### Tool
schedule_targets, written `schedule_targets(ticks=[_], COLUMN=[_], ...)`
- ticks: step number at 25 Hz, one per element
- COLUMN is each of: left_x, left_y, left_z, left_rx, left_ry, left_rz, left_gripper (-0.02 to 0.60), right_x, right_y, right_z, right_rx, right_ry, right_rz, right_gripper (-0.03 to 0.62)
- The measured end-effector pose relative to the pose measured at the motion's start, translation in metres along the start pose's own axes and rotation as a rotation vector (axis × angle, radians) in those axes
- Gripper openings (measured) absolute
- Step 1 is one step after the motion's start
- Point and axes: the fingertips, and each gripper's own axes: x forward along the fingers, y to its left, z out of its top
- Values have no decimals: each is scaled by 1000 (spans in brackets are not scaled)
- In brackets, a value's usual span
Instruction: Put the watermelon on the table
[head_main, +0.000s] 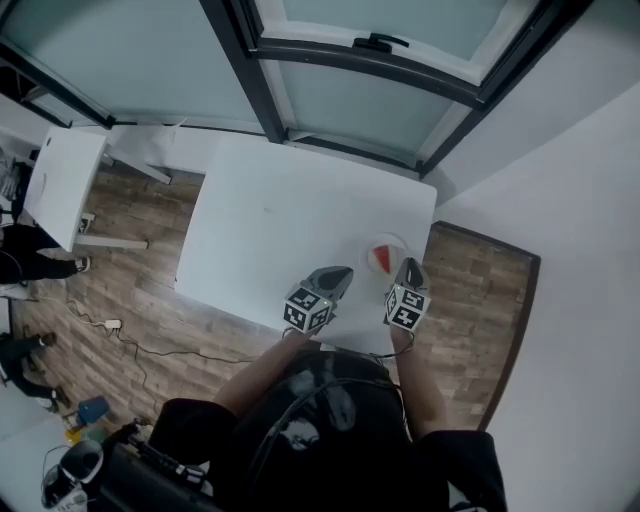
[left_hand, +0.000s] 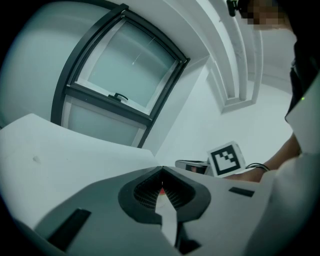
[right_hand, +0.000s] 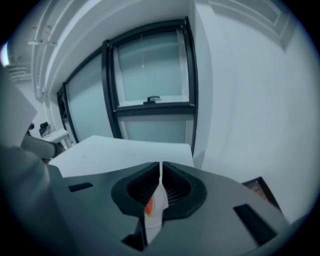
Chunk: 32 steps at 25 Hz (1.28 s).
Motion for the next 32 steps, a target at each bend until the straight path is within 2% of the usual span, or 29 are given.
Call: schedule_targets(ticks=[4, 7, 11, 13, 19, 28, 32], left_x=[-22, -41, -50, -53, -61, -67, -70], left_y=[-15, -32, -47, -47, -52, -55, -59], left_z=[34, 55, 71, 74, 77, 64, 58], left_rx=[71, 112, 256, 284, 311, 268, 253], left_ry=[-67, -96, -108, -105, -98, -94, -92], left_rz=[-1, -6, 29, 50, 82, 77, 52], left_gripper=[3, 3, 3, 3, 3, 3, 3], right_x=[-71, -121, -148, -151, -158, -164, -165], right_y=[28, 40, 35, 31, 30, 20, 20], right_z=[55, 80, 89, 88, 87, 83, 78], right_rx=[-81, -74, -101, -82, -73, -47, -34], right_ry=[-170, -243, -272, -275, -272, -273, -266], right_rz=[149, 228, 219, 206, 210, 198, 196], right_gripper=[11, 11, 11, 11, 12, 11, 11])
